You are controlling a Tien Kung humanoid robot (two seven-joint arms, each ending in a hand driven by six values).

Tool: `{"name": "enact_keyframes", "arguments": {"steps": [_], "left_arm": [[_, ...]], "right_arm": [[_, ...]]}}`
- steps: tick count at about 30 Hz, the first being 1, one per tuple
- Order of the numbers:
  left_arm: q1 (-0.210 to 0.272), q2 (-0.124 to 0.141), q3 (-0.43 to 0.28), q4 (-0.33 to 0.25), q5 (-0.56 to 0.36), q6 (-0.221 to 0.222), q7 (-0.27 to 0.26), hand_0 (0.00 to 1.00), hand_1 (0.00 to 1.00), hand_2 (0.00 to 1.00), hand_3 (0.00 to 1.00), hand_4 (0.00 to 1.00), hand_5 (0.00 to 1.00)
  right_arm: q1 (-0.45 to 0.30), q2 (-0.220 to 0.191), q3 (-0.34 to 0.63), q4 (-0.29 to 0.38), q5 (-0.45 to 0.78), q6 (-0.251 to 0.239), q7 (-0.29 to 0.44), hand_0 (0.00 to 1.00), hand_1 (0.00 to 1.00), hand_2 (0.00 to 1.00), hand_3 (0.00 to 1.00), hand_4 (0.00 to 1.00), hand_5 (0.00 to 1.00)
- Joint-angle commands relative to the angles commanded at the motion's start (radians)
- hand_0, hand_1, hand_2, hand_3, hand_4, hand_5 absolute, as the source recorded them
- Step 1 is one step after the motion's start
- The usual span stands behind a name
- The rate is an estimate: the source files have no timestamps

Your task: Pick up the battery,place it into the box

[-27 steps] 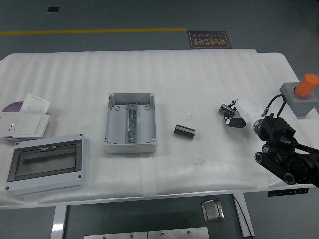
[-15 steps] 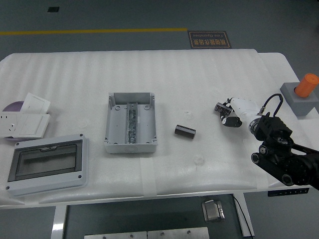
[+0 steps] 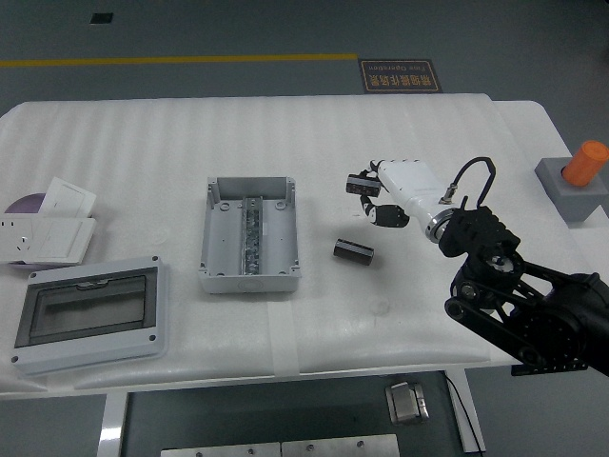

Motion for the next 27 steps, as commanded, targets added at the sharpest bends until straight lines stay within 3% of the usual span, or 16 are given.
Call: {"name": "enact_keyframes", "arguments": {"steps": [4, 13, 14, 19, 20, 27], "left_arm": [[0.0, 0.0, 0.005, 0.001, -0.005, 0.0, -0.001, 0.689, 0.701, 0.565, 0.599, 0.628, 0.447], [0.0, 0.003, 0.015, 0.002, -0.014, 0.003, -0.004, 0.689, 0.702, 0.565, 0.599, 0.631, 0.452], [0.0, 0.003, 0.014, 0.002, -0.013, 0.003, -0.004, 0.687, 0.701, 0.566, 0.599, 0.63, 0.464], [-0.002, 0.004, 0.013, 0.002, -0.011, 0.007, -0.007, 0.687, 0.701, 0.566, 0.599, 0.63, 0.464], [-0.002, 0.004, 0.013, 0.002, -0.012, 0.006, -0.007, 0.687, 0.702, 0.563, 0.6, 0.628, 0.47], [-0.003, 0.005, 0.021, 0.003, -0.023, 0.002, -0.001, 0.687, 0.702, 0.56, 0.599, 0.626, 0.47]], "right_arm": [[0.016, 0.043, -0.057, 0.041, 0.02, -0.011, 0.016, 0.674, 0.587, 0.387, 0.63, 0.274, 0.018], [0.032, 0.134, -0.119, 0.003, 0.025, -0.053, 0.048, 0.677, 0.591, 0.4, 0.639, 0.283, 0.023], [0.032, 0.138, -0.123, -0.001, 0.025, -0.054, 0.048, 0.731, 0.674, 0.677, 0.73, 0.468, 0.305], [0.032, 0.149, -0.139, -0.022, 0.043, -0.041, 0.046, 0.731, 0.674, 0.677, 0.73, 0.468, 0.305], [0.032, 0.15, -0.139, -0.025, 0.045, -0.04, 0.045, 0.897, 0.838, 0.873, 0.998, 0.652, 0.397], [0.029, 0.154, -0.141, -0.045, 0.055, -0.018, 0.041, 0.9, 0.826, 0.846, 0.998, 0.683, 0.422]]}}
